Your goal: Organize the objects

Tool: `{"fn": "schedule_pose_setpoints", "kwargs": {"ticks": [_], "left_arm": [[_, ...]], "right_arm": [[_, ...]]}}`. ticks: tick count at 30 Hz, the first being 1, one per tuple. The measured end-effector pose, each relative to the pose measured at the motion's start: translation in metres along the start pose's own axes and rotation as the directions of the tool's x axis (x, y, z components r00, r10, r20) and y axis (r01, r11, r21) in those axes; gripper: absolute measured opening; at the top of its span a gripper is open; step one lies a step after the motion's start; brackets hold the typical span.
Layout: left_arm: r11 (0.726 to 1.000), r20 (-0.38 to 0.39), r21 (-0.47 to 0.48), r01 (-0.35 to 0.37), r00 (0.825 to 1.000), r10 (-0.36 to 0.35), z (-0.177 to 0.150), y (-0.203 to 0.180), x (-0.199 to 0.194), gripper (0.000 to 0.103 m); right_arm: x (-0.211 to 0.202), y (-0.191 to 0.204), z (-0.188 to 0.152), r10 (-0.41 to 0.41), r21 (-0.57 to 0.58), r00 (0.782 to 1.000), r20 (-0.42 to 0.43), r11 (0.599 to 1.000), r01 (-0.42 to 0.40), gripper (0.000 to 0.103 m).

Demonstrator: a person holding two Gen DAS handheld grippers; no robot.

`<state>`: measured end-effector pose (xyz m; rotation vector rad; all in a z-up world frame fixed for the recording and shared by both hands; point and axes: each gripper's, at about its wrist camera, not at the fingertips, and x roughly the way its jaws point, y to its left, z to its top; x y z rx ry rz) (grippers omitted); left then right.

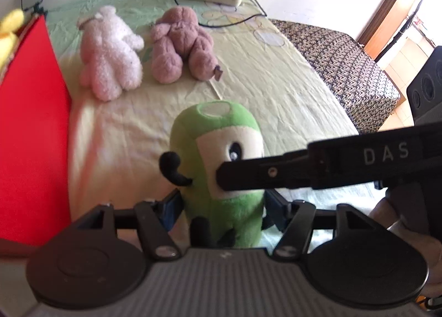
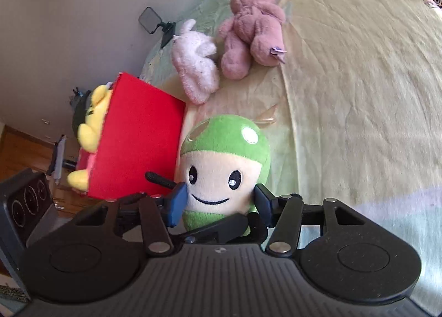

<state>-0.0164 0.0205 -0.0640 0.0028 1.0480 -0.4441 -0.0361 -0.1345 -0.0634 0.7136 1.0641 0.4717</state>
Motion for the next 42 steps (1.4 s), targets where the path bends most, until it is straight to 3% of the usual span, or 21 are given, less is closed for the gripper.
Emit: {"fn": "schedule_pose_setpoints", "kwargs": {"ticks": [7, 11, 16, 19, 24, 27, 32, 36, 42], "left_arm": [[0.997, 0.137, 0.069, 0.035, 0.990, -0.044, 0.006, -0.004, -0.060, 0.065], [0.992, 0.261, 0.116, 0.044, 0.962, -0.074, 0.015, 0.010, -0.111, 0.065], [0.989, 0.380, 0.145, 0.039, 0.921, -0.092, 0.021, 0.053, -0.175, 0.065], [0.988, 0.434, 0.151, 0.015, 0.897, -0.080, 0.017, 0.087, -0.207, 0.065], [0.993, 0.475, 0.114, -0.025, 0.879, -0.033, 0.007, 0.151, -0.242, 0.065], [0.997, 0.468, 0.065, -0.048, 0.884, 0.012, -0.001, 0.192, -0.253, 0.065], [0.996, 0.414, -0.019, -0.090, 0.906, 0.090, -0.014, 0.251, -0.248, 0.065], [0.989, 0.342, -0.061, -0.132, 0.928, 0.145, -0.026, 0.283, -0.225, 0.065], [0.987, 0.243, -0.103, -0.121, 0.959, 0.143, -0.040, 0.313, -0.191, 0.065]], "right_arm": [[-0.037, 0.034, -0.010, 0.072, -0.046, 0.993, 0.089, 0.997, -0.068, 0.054], [-0.054, 0.077, -0.008, 0.126, -0.111, 0.973, 0.191, 0.988, -0.106, 0.054], [-0.048, 0.142, -0.008, 0.200, -0.190, 0.938, 0.284, 0.970, -0.150, 0.054], [-0.030, 0.182, -0.007, 0.240, -0.239, 0.925, 0.295, 0.956, -0.172, 0.055], [0.017, 0.239, -0.005, 0.284, -0.304, 0.919, 0.274, 0.932, -0.197, 0.055], [0.054, 0.264, -0.002, 0.297, -0.316, 0.925, 0.236, 0.924, -0.216, 0.055], [0.123, 0.288, 0.003, 0.283, -0.295, 0.949, 0.138, 0.926, -0.233, 0.054], [0.164, 0.295, 0.002, 0.226, -0.288, 0.971, 0.075, 0.937, -0.196, 0.054], [0.204, 0.285, -0.010, 0.128, -0.238, 0.992, 0.017, 0.964, -0.120, 0.054]]}}
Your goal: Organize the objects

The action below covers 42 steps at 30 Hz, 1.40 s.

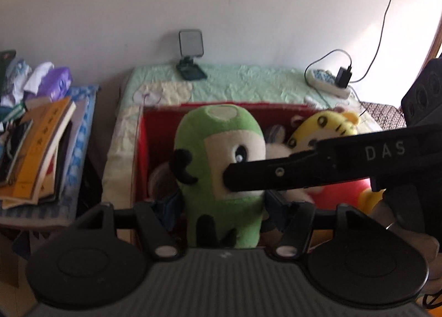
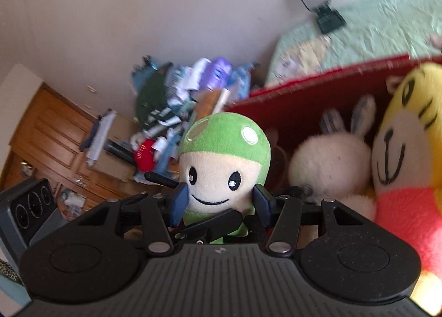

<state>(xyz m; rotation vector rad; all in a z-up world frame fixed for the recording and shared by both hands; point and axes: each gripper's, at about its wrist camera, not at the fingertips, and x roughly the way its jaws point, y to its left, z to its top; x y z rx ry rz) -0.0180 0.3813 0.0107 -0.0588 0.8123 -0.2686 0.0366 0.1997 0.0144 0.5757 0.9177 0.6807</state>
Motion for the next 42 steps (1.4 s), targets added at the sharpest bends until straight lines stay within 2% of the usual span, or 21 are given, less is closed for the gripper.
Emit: {"fn": "schedule_pose_setpoints", "kwargs": {"ticks": [6, 14, 20, 25, 27, 30, 33, 35, 38, 42], "left_arm": [[1.000, -0.025, 0.019, -0.008, 1.000, 0.009, -0.010, -0.001, 0.005, 0.068], [0.999, -0.039, 0.019, -0.048, 0.998, 0.048, -0.014, 0.000, 0.001, 0.069], [0.996, -0.070, 0.023, -0.091, 0.993, 0.092, -0.013, -0.006, 0.011, 0.069], [0.992, -0.089, 0.044, -0.115, 0.989, 0.119, -0.012, -0.012, 0.019, 0.069], [0.992, -0.096, 0.046, -0.118, 0.988, 0.122, -0.010, -0.012, 0.019, 0.069], [0.992, -0.102, 0.038, -0.118, 0.987, 0.122, -0.010, -0.012, 0.018, 0.069], [0.991, -0.110, 0.039, -0.131, 0.985, 0.134, -0.009, -0.012, 0.016, 0.069], [0.991, -0.107, 0.036, -0.132, 0.985, 0.136, -0.008, -0.013, 0.013, 0.069], [0.991, -0.082, 0.039, -0.129, 0.988, 0.132, -0.007, -0.018, 0.001, 0.069], [0.990, -0.034, 0.049, -0.136, 0.990, 0.138, -0.002, -0.029, -0.015, 0.072]], "right_arm": [[0.018, -0.011, -0.007, -0.071, 0.026, 0.997, -0.040, 0.997, 0.072, 0.053], [0.025, -0.012, -0.009, -0.053, 0.044, 0.998, -0.040, 0.998, 0.054, 0.053], [0.031, -0.008, -0.009, -0.076, 0.023, 0.995, -0.060, 0.997, 0.077, 0.054], [0.027, -0.014, -0.013, -0.050, 0.062, 0.996, -0.070, 0.997, 0.054, 0.055], [0.021, -0.013, -0.015, -0.050, 0.069, 0.998, -0.048, 0.996, 0.053, 0.054], [0.004, -0.019, -0.015, 0.002, 0.111, 1.000, -0.005, 0.994, -0.001, 0.054], [-0.006, -0.021, -0.017, -0.022, 0.113, 1.000, 0.015, 0.993, 0.020, 0.055], [-0.014, -0.022, -0.020, -0.003, 0.120, 1.000, 0.030, 0.993, -0.001, 0.055], [-0.031, -0.021, -0.024, 0.054, 0.122, 0.996, 0.075, 0.991, -0.063, 0.055], [-0.054, -0.020, -0.027, 0.056, 0.113, 0.991, 0.124, 0.991, -0.070, 0.055]]}}
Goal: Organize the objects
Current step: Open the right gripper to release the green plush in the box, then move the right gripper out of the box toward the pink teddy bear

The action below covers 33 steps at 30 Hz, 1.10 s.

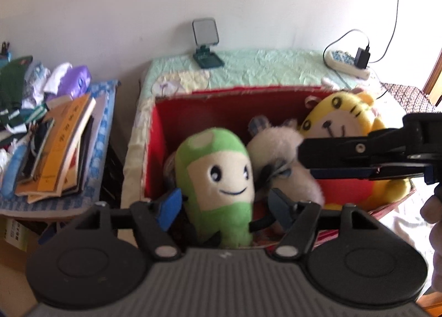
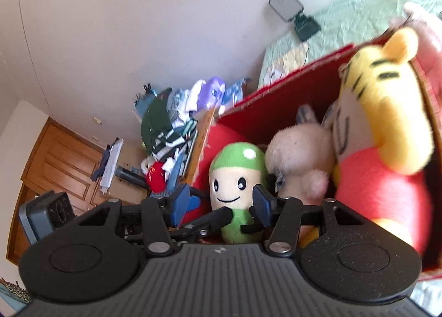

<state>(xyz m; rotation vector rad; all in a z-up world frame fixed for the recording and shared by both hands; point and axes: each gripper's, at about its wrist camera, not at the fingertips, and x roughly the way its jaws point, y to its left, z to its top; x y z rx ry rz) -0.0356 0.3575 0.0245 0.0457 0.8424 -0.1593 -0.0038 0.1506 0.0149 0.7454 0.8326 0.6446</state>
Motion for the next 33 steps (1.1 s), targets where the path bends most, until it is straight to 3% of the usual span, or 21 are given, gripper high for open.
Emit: {"fn": "schedule_pose_setpoints", "kwargs": {"ticks": [10, 17, 26, 33], "left_arm": [[0.999, 0.076, -0.032, -0.001, 0.997, 0.003, 0.022, -0.048, -0.027, 0.072], [0.998, 0.076, -0.059, 0.022, 0.997, -0.018, 0.034, -0.111, -0.025, 0.072], [0.993, 0.101, -0.012, 0.117, 0.988, -0.116, 0.045, -0.209, -0.010, 0.071], [0.979, 0.048, 0.083, 0.184, 0.981, -0.189, 0.057, -0.283, 0.024, 0.071]], "right_arm": [[-0.065, -0.022, 0.015, 0.010, -0.018, 0.996, 0.087, 1.000, -0.008, 0.055], [-0.126, -0.059, 0.031, -0.064, -0.028, 0.992, 0.107, 0.997, 0.068, 0.055], [-0.198, -0.136, 0.049, -0.164, 0.048, 0.979, 0.124, 0.986, 0.159, 0.053], [-0.239, -0.182, 0.062, -0.248, 0.078, 0.957, 0.149, 0.968, 0.239, 0.053]]}}
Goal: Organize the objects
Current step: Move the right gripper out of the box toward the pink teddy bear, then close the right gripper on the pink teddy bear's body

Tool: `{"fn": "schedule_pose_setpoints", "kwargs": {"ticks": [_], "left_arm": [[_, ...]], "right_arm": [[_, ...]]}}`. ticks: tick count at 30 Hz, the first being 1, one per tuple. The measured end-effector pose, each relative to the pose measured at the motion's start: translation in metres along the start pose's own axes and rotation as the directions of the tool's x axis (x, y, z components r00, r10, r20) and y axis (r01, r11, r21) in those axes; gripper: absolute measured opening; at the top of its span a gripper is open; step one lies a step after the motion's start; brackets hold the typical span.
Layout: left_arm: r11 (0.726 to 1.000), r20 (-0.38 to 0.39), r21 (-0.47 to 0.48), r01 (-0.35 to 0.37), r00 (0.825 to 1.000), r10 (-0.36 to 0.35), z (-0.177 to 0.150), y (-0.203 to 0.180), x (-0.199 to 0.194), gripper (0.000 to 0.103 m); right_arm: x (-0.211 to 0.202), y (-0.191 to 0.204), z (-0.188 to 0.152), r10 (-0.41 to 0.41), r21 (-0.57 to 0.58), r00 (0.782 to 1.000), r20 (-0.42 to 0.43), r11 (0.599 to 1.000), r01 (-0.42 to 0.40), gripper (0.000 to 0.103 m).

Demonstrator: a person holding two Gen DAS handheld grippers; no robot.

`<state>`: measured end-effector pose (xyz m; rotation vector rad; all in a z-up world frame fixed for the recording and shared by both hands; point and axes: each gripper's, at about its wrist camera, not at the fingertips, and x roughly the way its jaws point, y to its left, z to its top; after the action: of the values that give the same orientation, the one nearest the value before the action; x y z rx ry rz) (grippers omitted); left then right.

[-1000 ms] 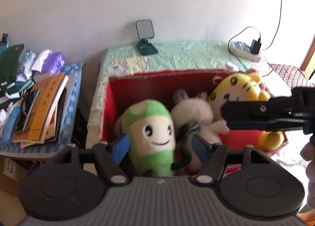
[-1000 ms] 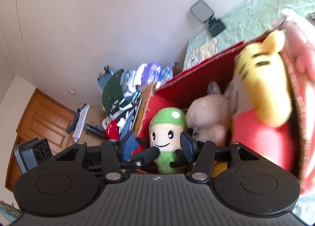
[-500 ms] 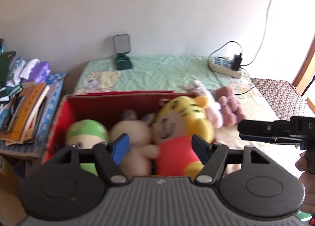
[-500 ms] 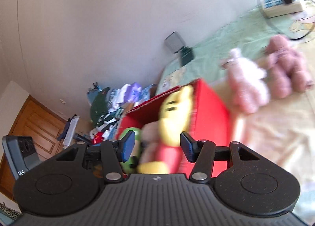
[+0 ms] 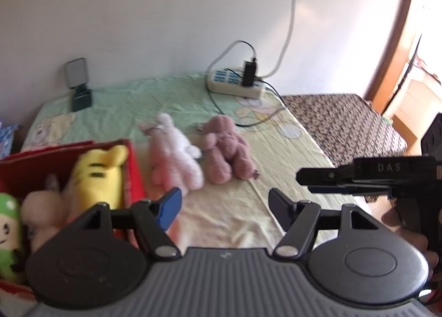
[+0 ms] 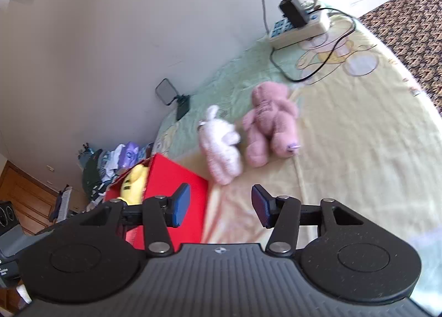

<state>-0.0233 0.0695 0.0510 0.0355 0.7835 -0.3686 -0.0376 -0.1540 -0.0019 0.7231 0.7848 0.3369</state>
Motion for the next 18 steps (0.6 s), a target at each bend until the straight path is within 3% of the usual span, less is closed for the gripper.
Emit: {"fn": "schedule_pose_setpoints", "kwargs": {"ticks": [7, 18], "left_arm": [[0.999, -0.104, 0.017, 0.045, 0.994, -0.043, 0.005, -0.028, 0.064, 0.070], [0.995, -0.168, -0.077, 0.066, 0.983, -0.079, 0.014, -0.006, 0.143, 0.067]], "right_arm": [[0.017, -0.039, 0.023, -0.080, -0.026, 0.996, -0.048, 0.997, 0.079, 0.053], [0.095, -0.067, 0.048, -0.111, -0.032, 0.984, -0.138, 0.994, 0.108, 0.053]]}}
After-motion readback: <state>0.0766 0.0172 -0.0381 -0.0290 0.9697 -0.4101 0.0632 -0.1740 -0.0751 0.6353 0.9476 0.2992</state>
